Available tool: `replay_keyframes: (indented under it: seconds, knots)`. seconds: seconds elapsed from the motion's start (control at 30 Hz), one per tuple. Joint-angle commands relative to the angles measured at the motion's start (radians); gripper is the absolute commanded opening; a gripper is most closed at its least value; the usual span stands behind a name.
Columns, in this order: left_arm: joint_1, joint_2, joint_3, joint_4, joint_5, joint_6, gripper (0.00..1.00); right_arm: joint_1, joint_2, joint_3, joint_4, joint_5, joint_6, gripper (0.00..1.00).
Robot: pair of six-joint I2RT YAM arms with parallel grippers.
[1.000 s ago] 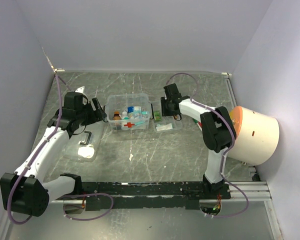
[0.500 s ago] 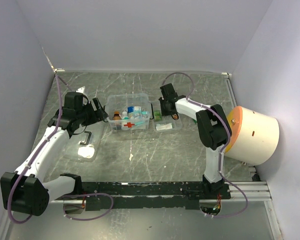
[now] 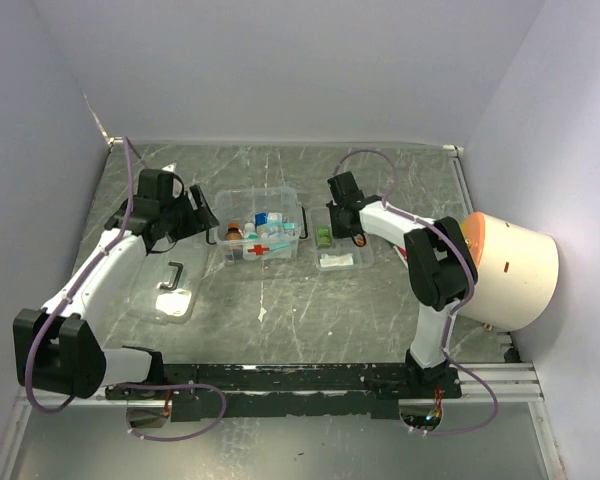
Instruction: Organize the medicine kit
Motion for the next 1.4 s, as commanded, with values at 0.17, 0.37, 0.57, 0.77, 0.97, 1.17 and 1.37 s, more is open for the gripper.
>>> replay_keyframes:
  seconds: [0.17, 0.37, 0.57, 0.77, 0.97, 1.17, 1.37]
  knots:
    - [0.009, 0.174, 0.168, -0.042, 0.009, 0.059, 0.76, -0.021, -0.161, -0.055, -0.034, 0.031, 0.039, 0.0]
    - [0.008, 0.281, 0.231, -0.063, 0.035, 0.112, 0.61, -0.028, -0.223, -0.071, -0.046, 0.028, 0.053, 0.0]
    - [-0.006, 0.358, 0.276, -0.077, 0.07, 0.139, 0.32, -0.031, -0.267, -0.067, -0.074, 0.026, 0.062, 0.0]
    - [-0.051, 0.414, 0.354, -0.125, 0.079, 0.229, 0.19, -0.031, -0.316, -0.055, -0.111, 0.045, 0.064, 0.0]
    - [-0.098, 0.471, 0.451, -0.193, 0.105, 0.348, 0.16, -0.032, -0.357, -0.017, -0.186, 0.075, 0.071, 0.0]
    - [-0.118, 0.491, 0.459, -0.19, 0.129, 0.379, 0.15, -0.032, -0.404, 0.015, -0.248, 0.085, 0.061, 0.0]
    - [-0.161, 0.505, 0.475, -0.179, 0.143, 0.399, 0.17, -0.032, -0.443, 0.054, -0.299, 0.072, 0.023, 0.0]
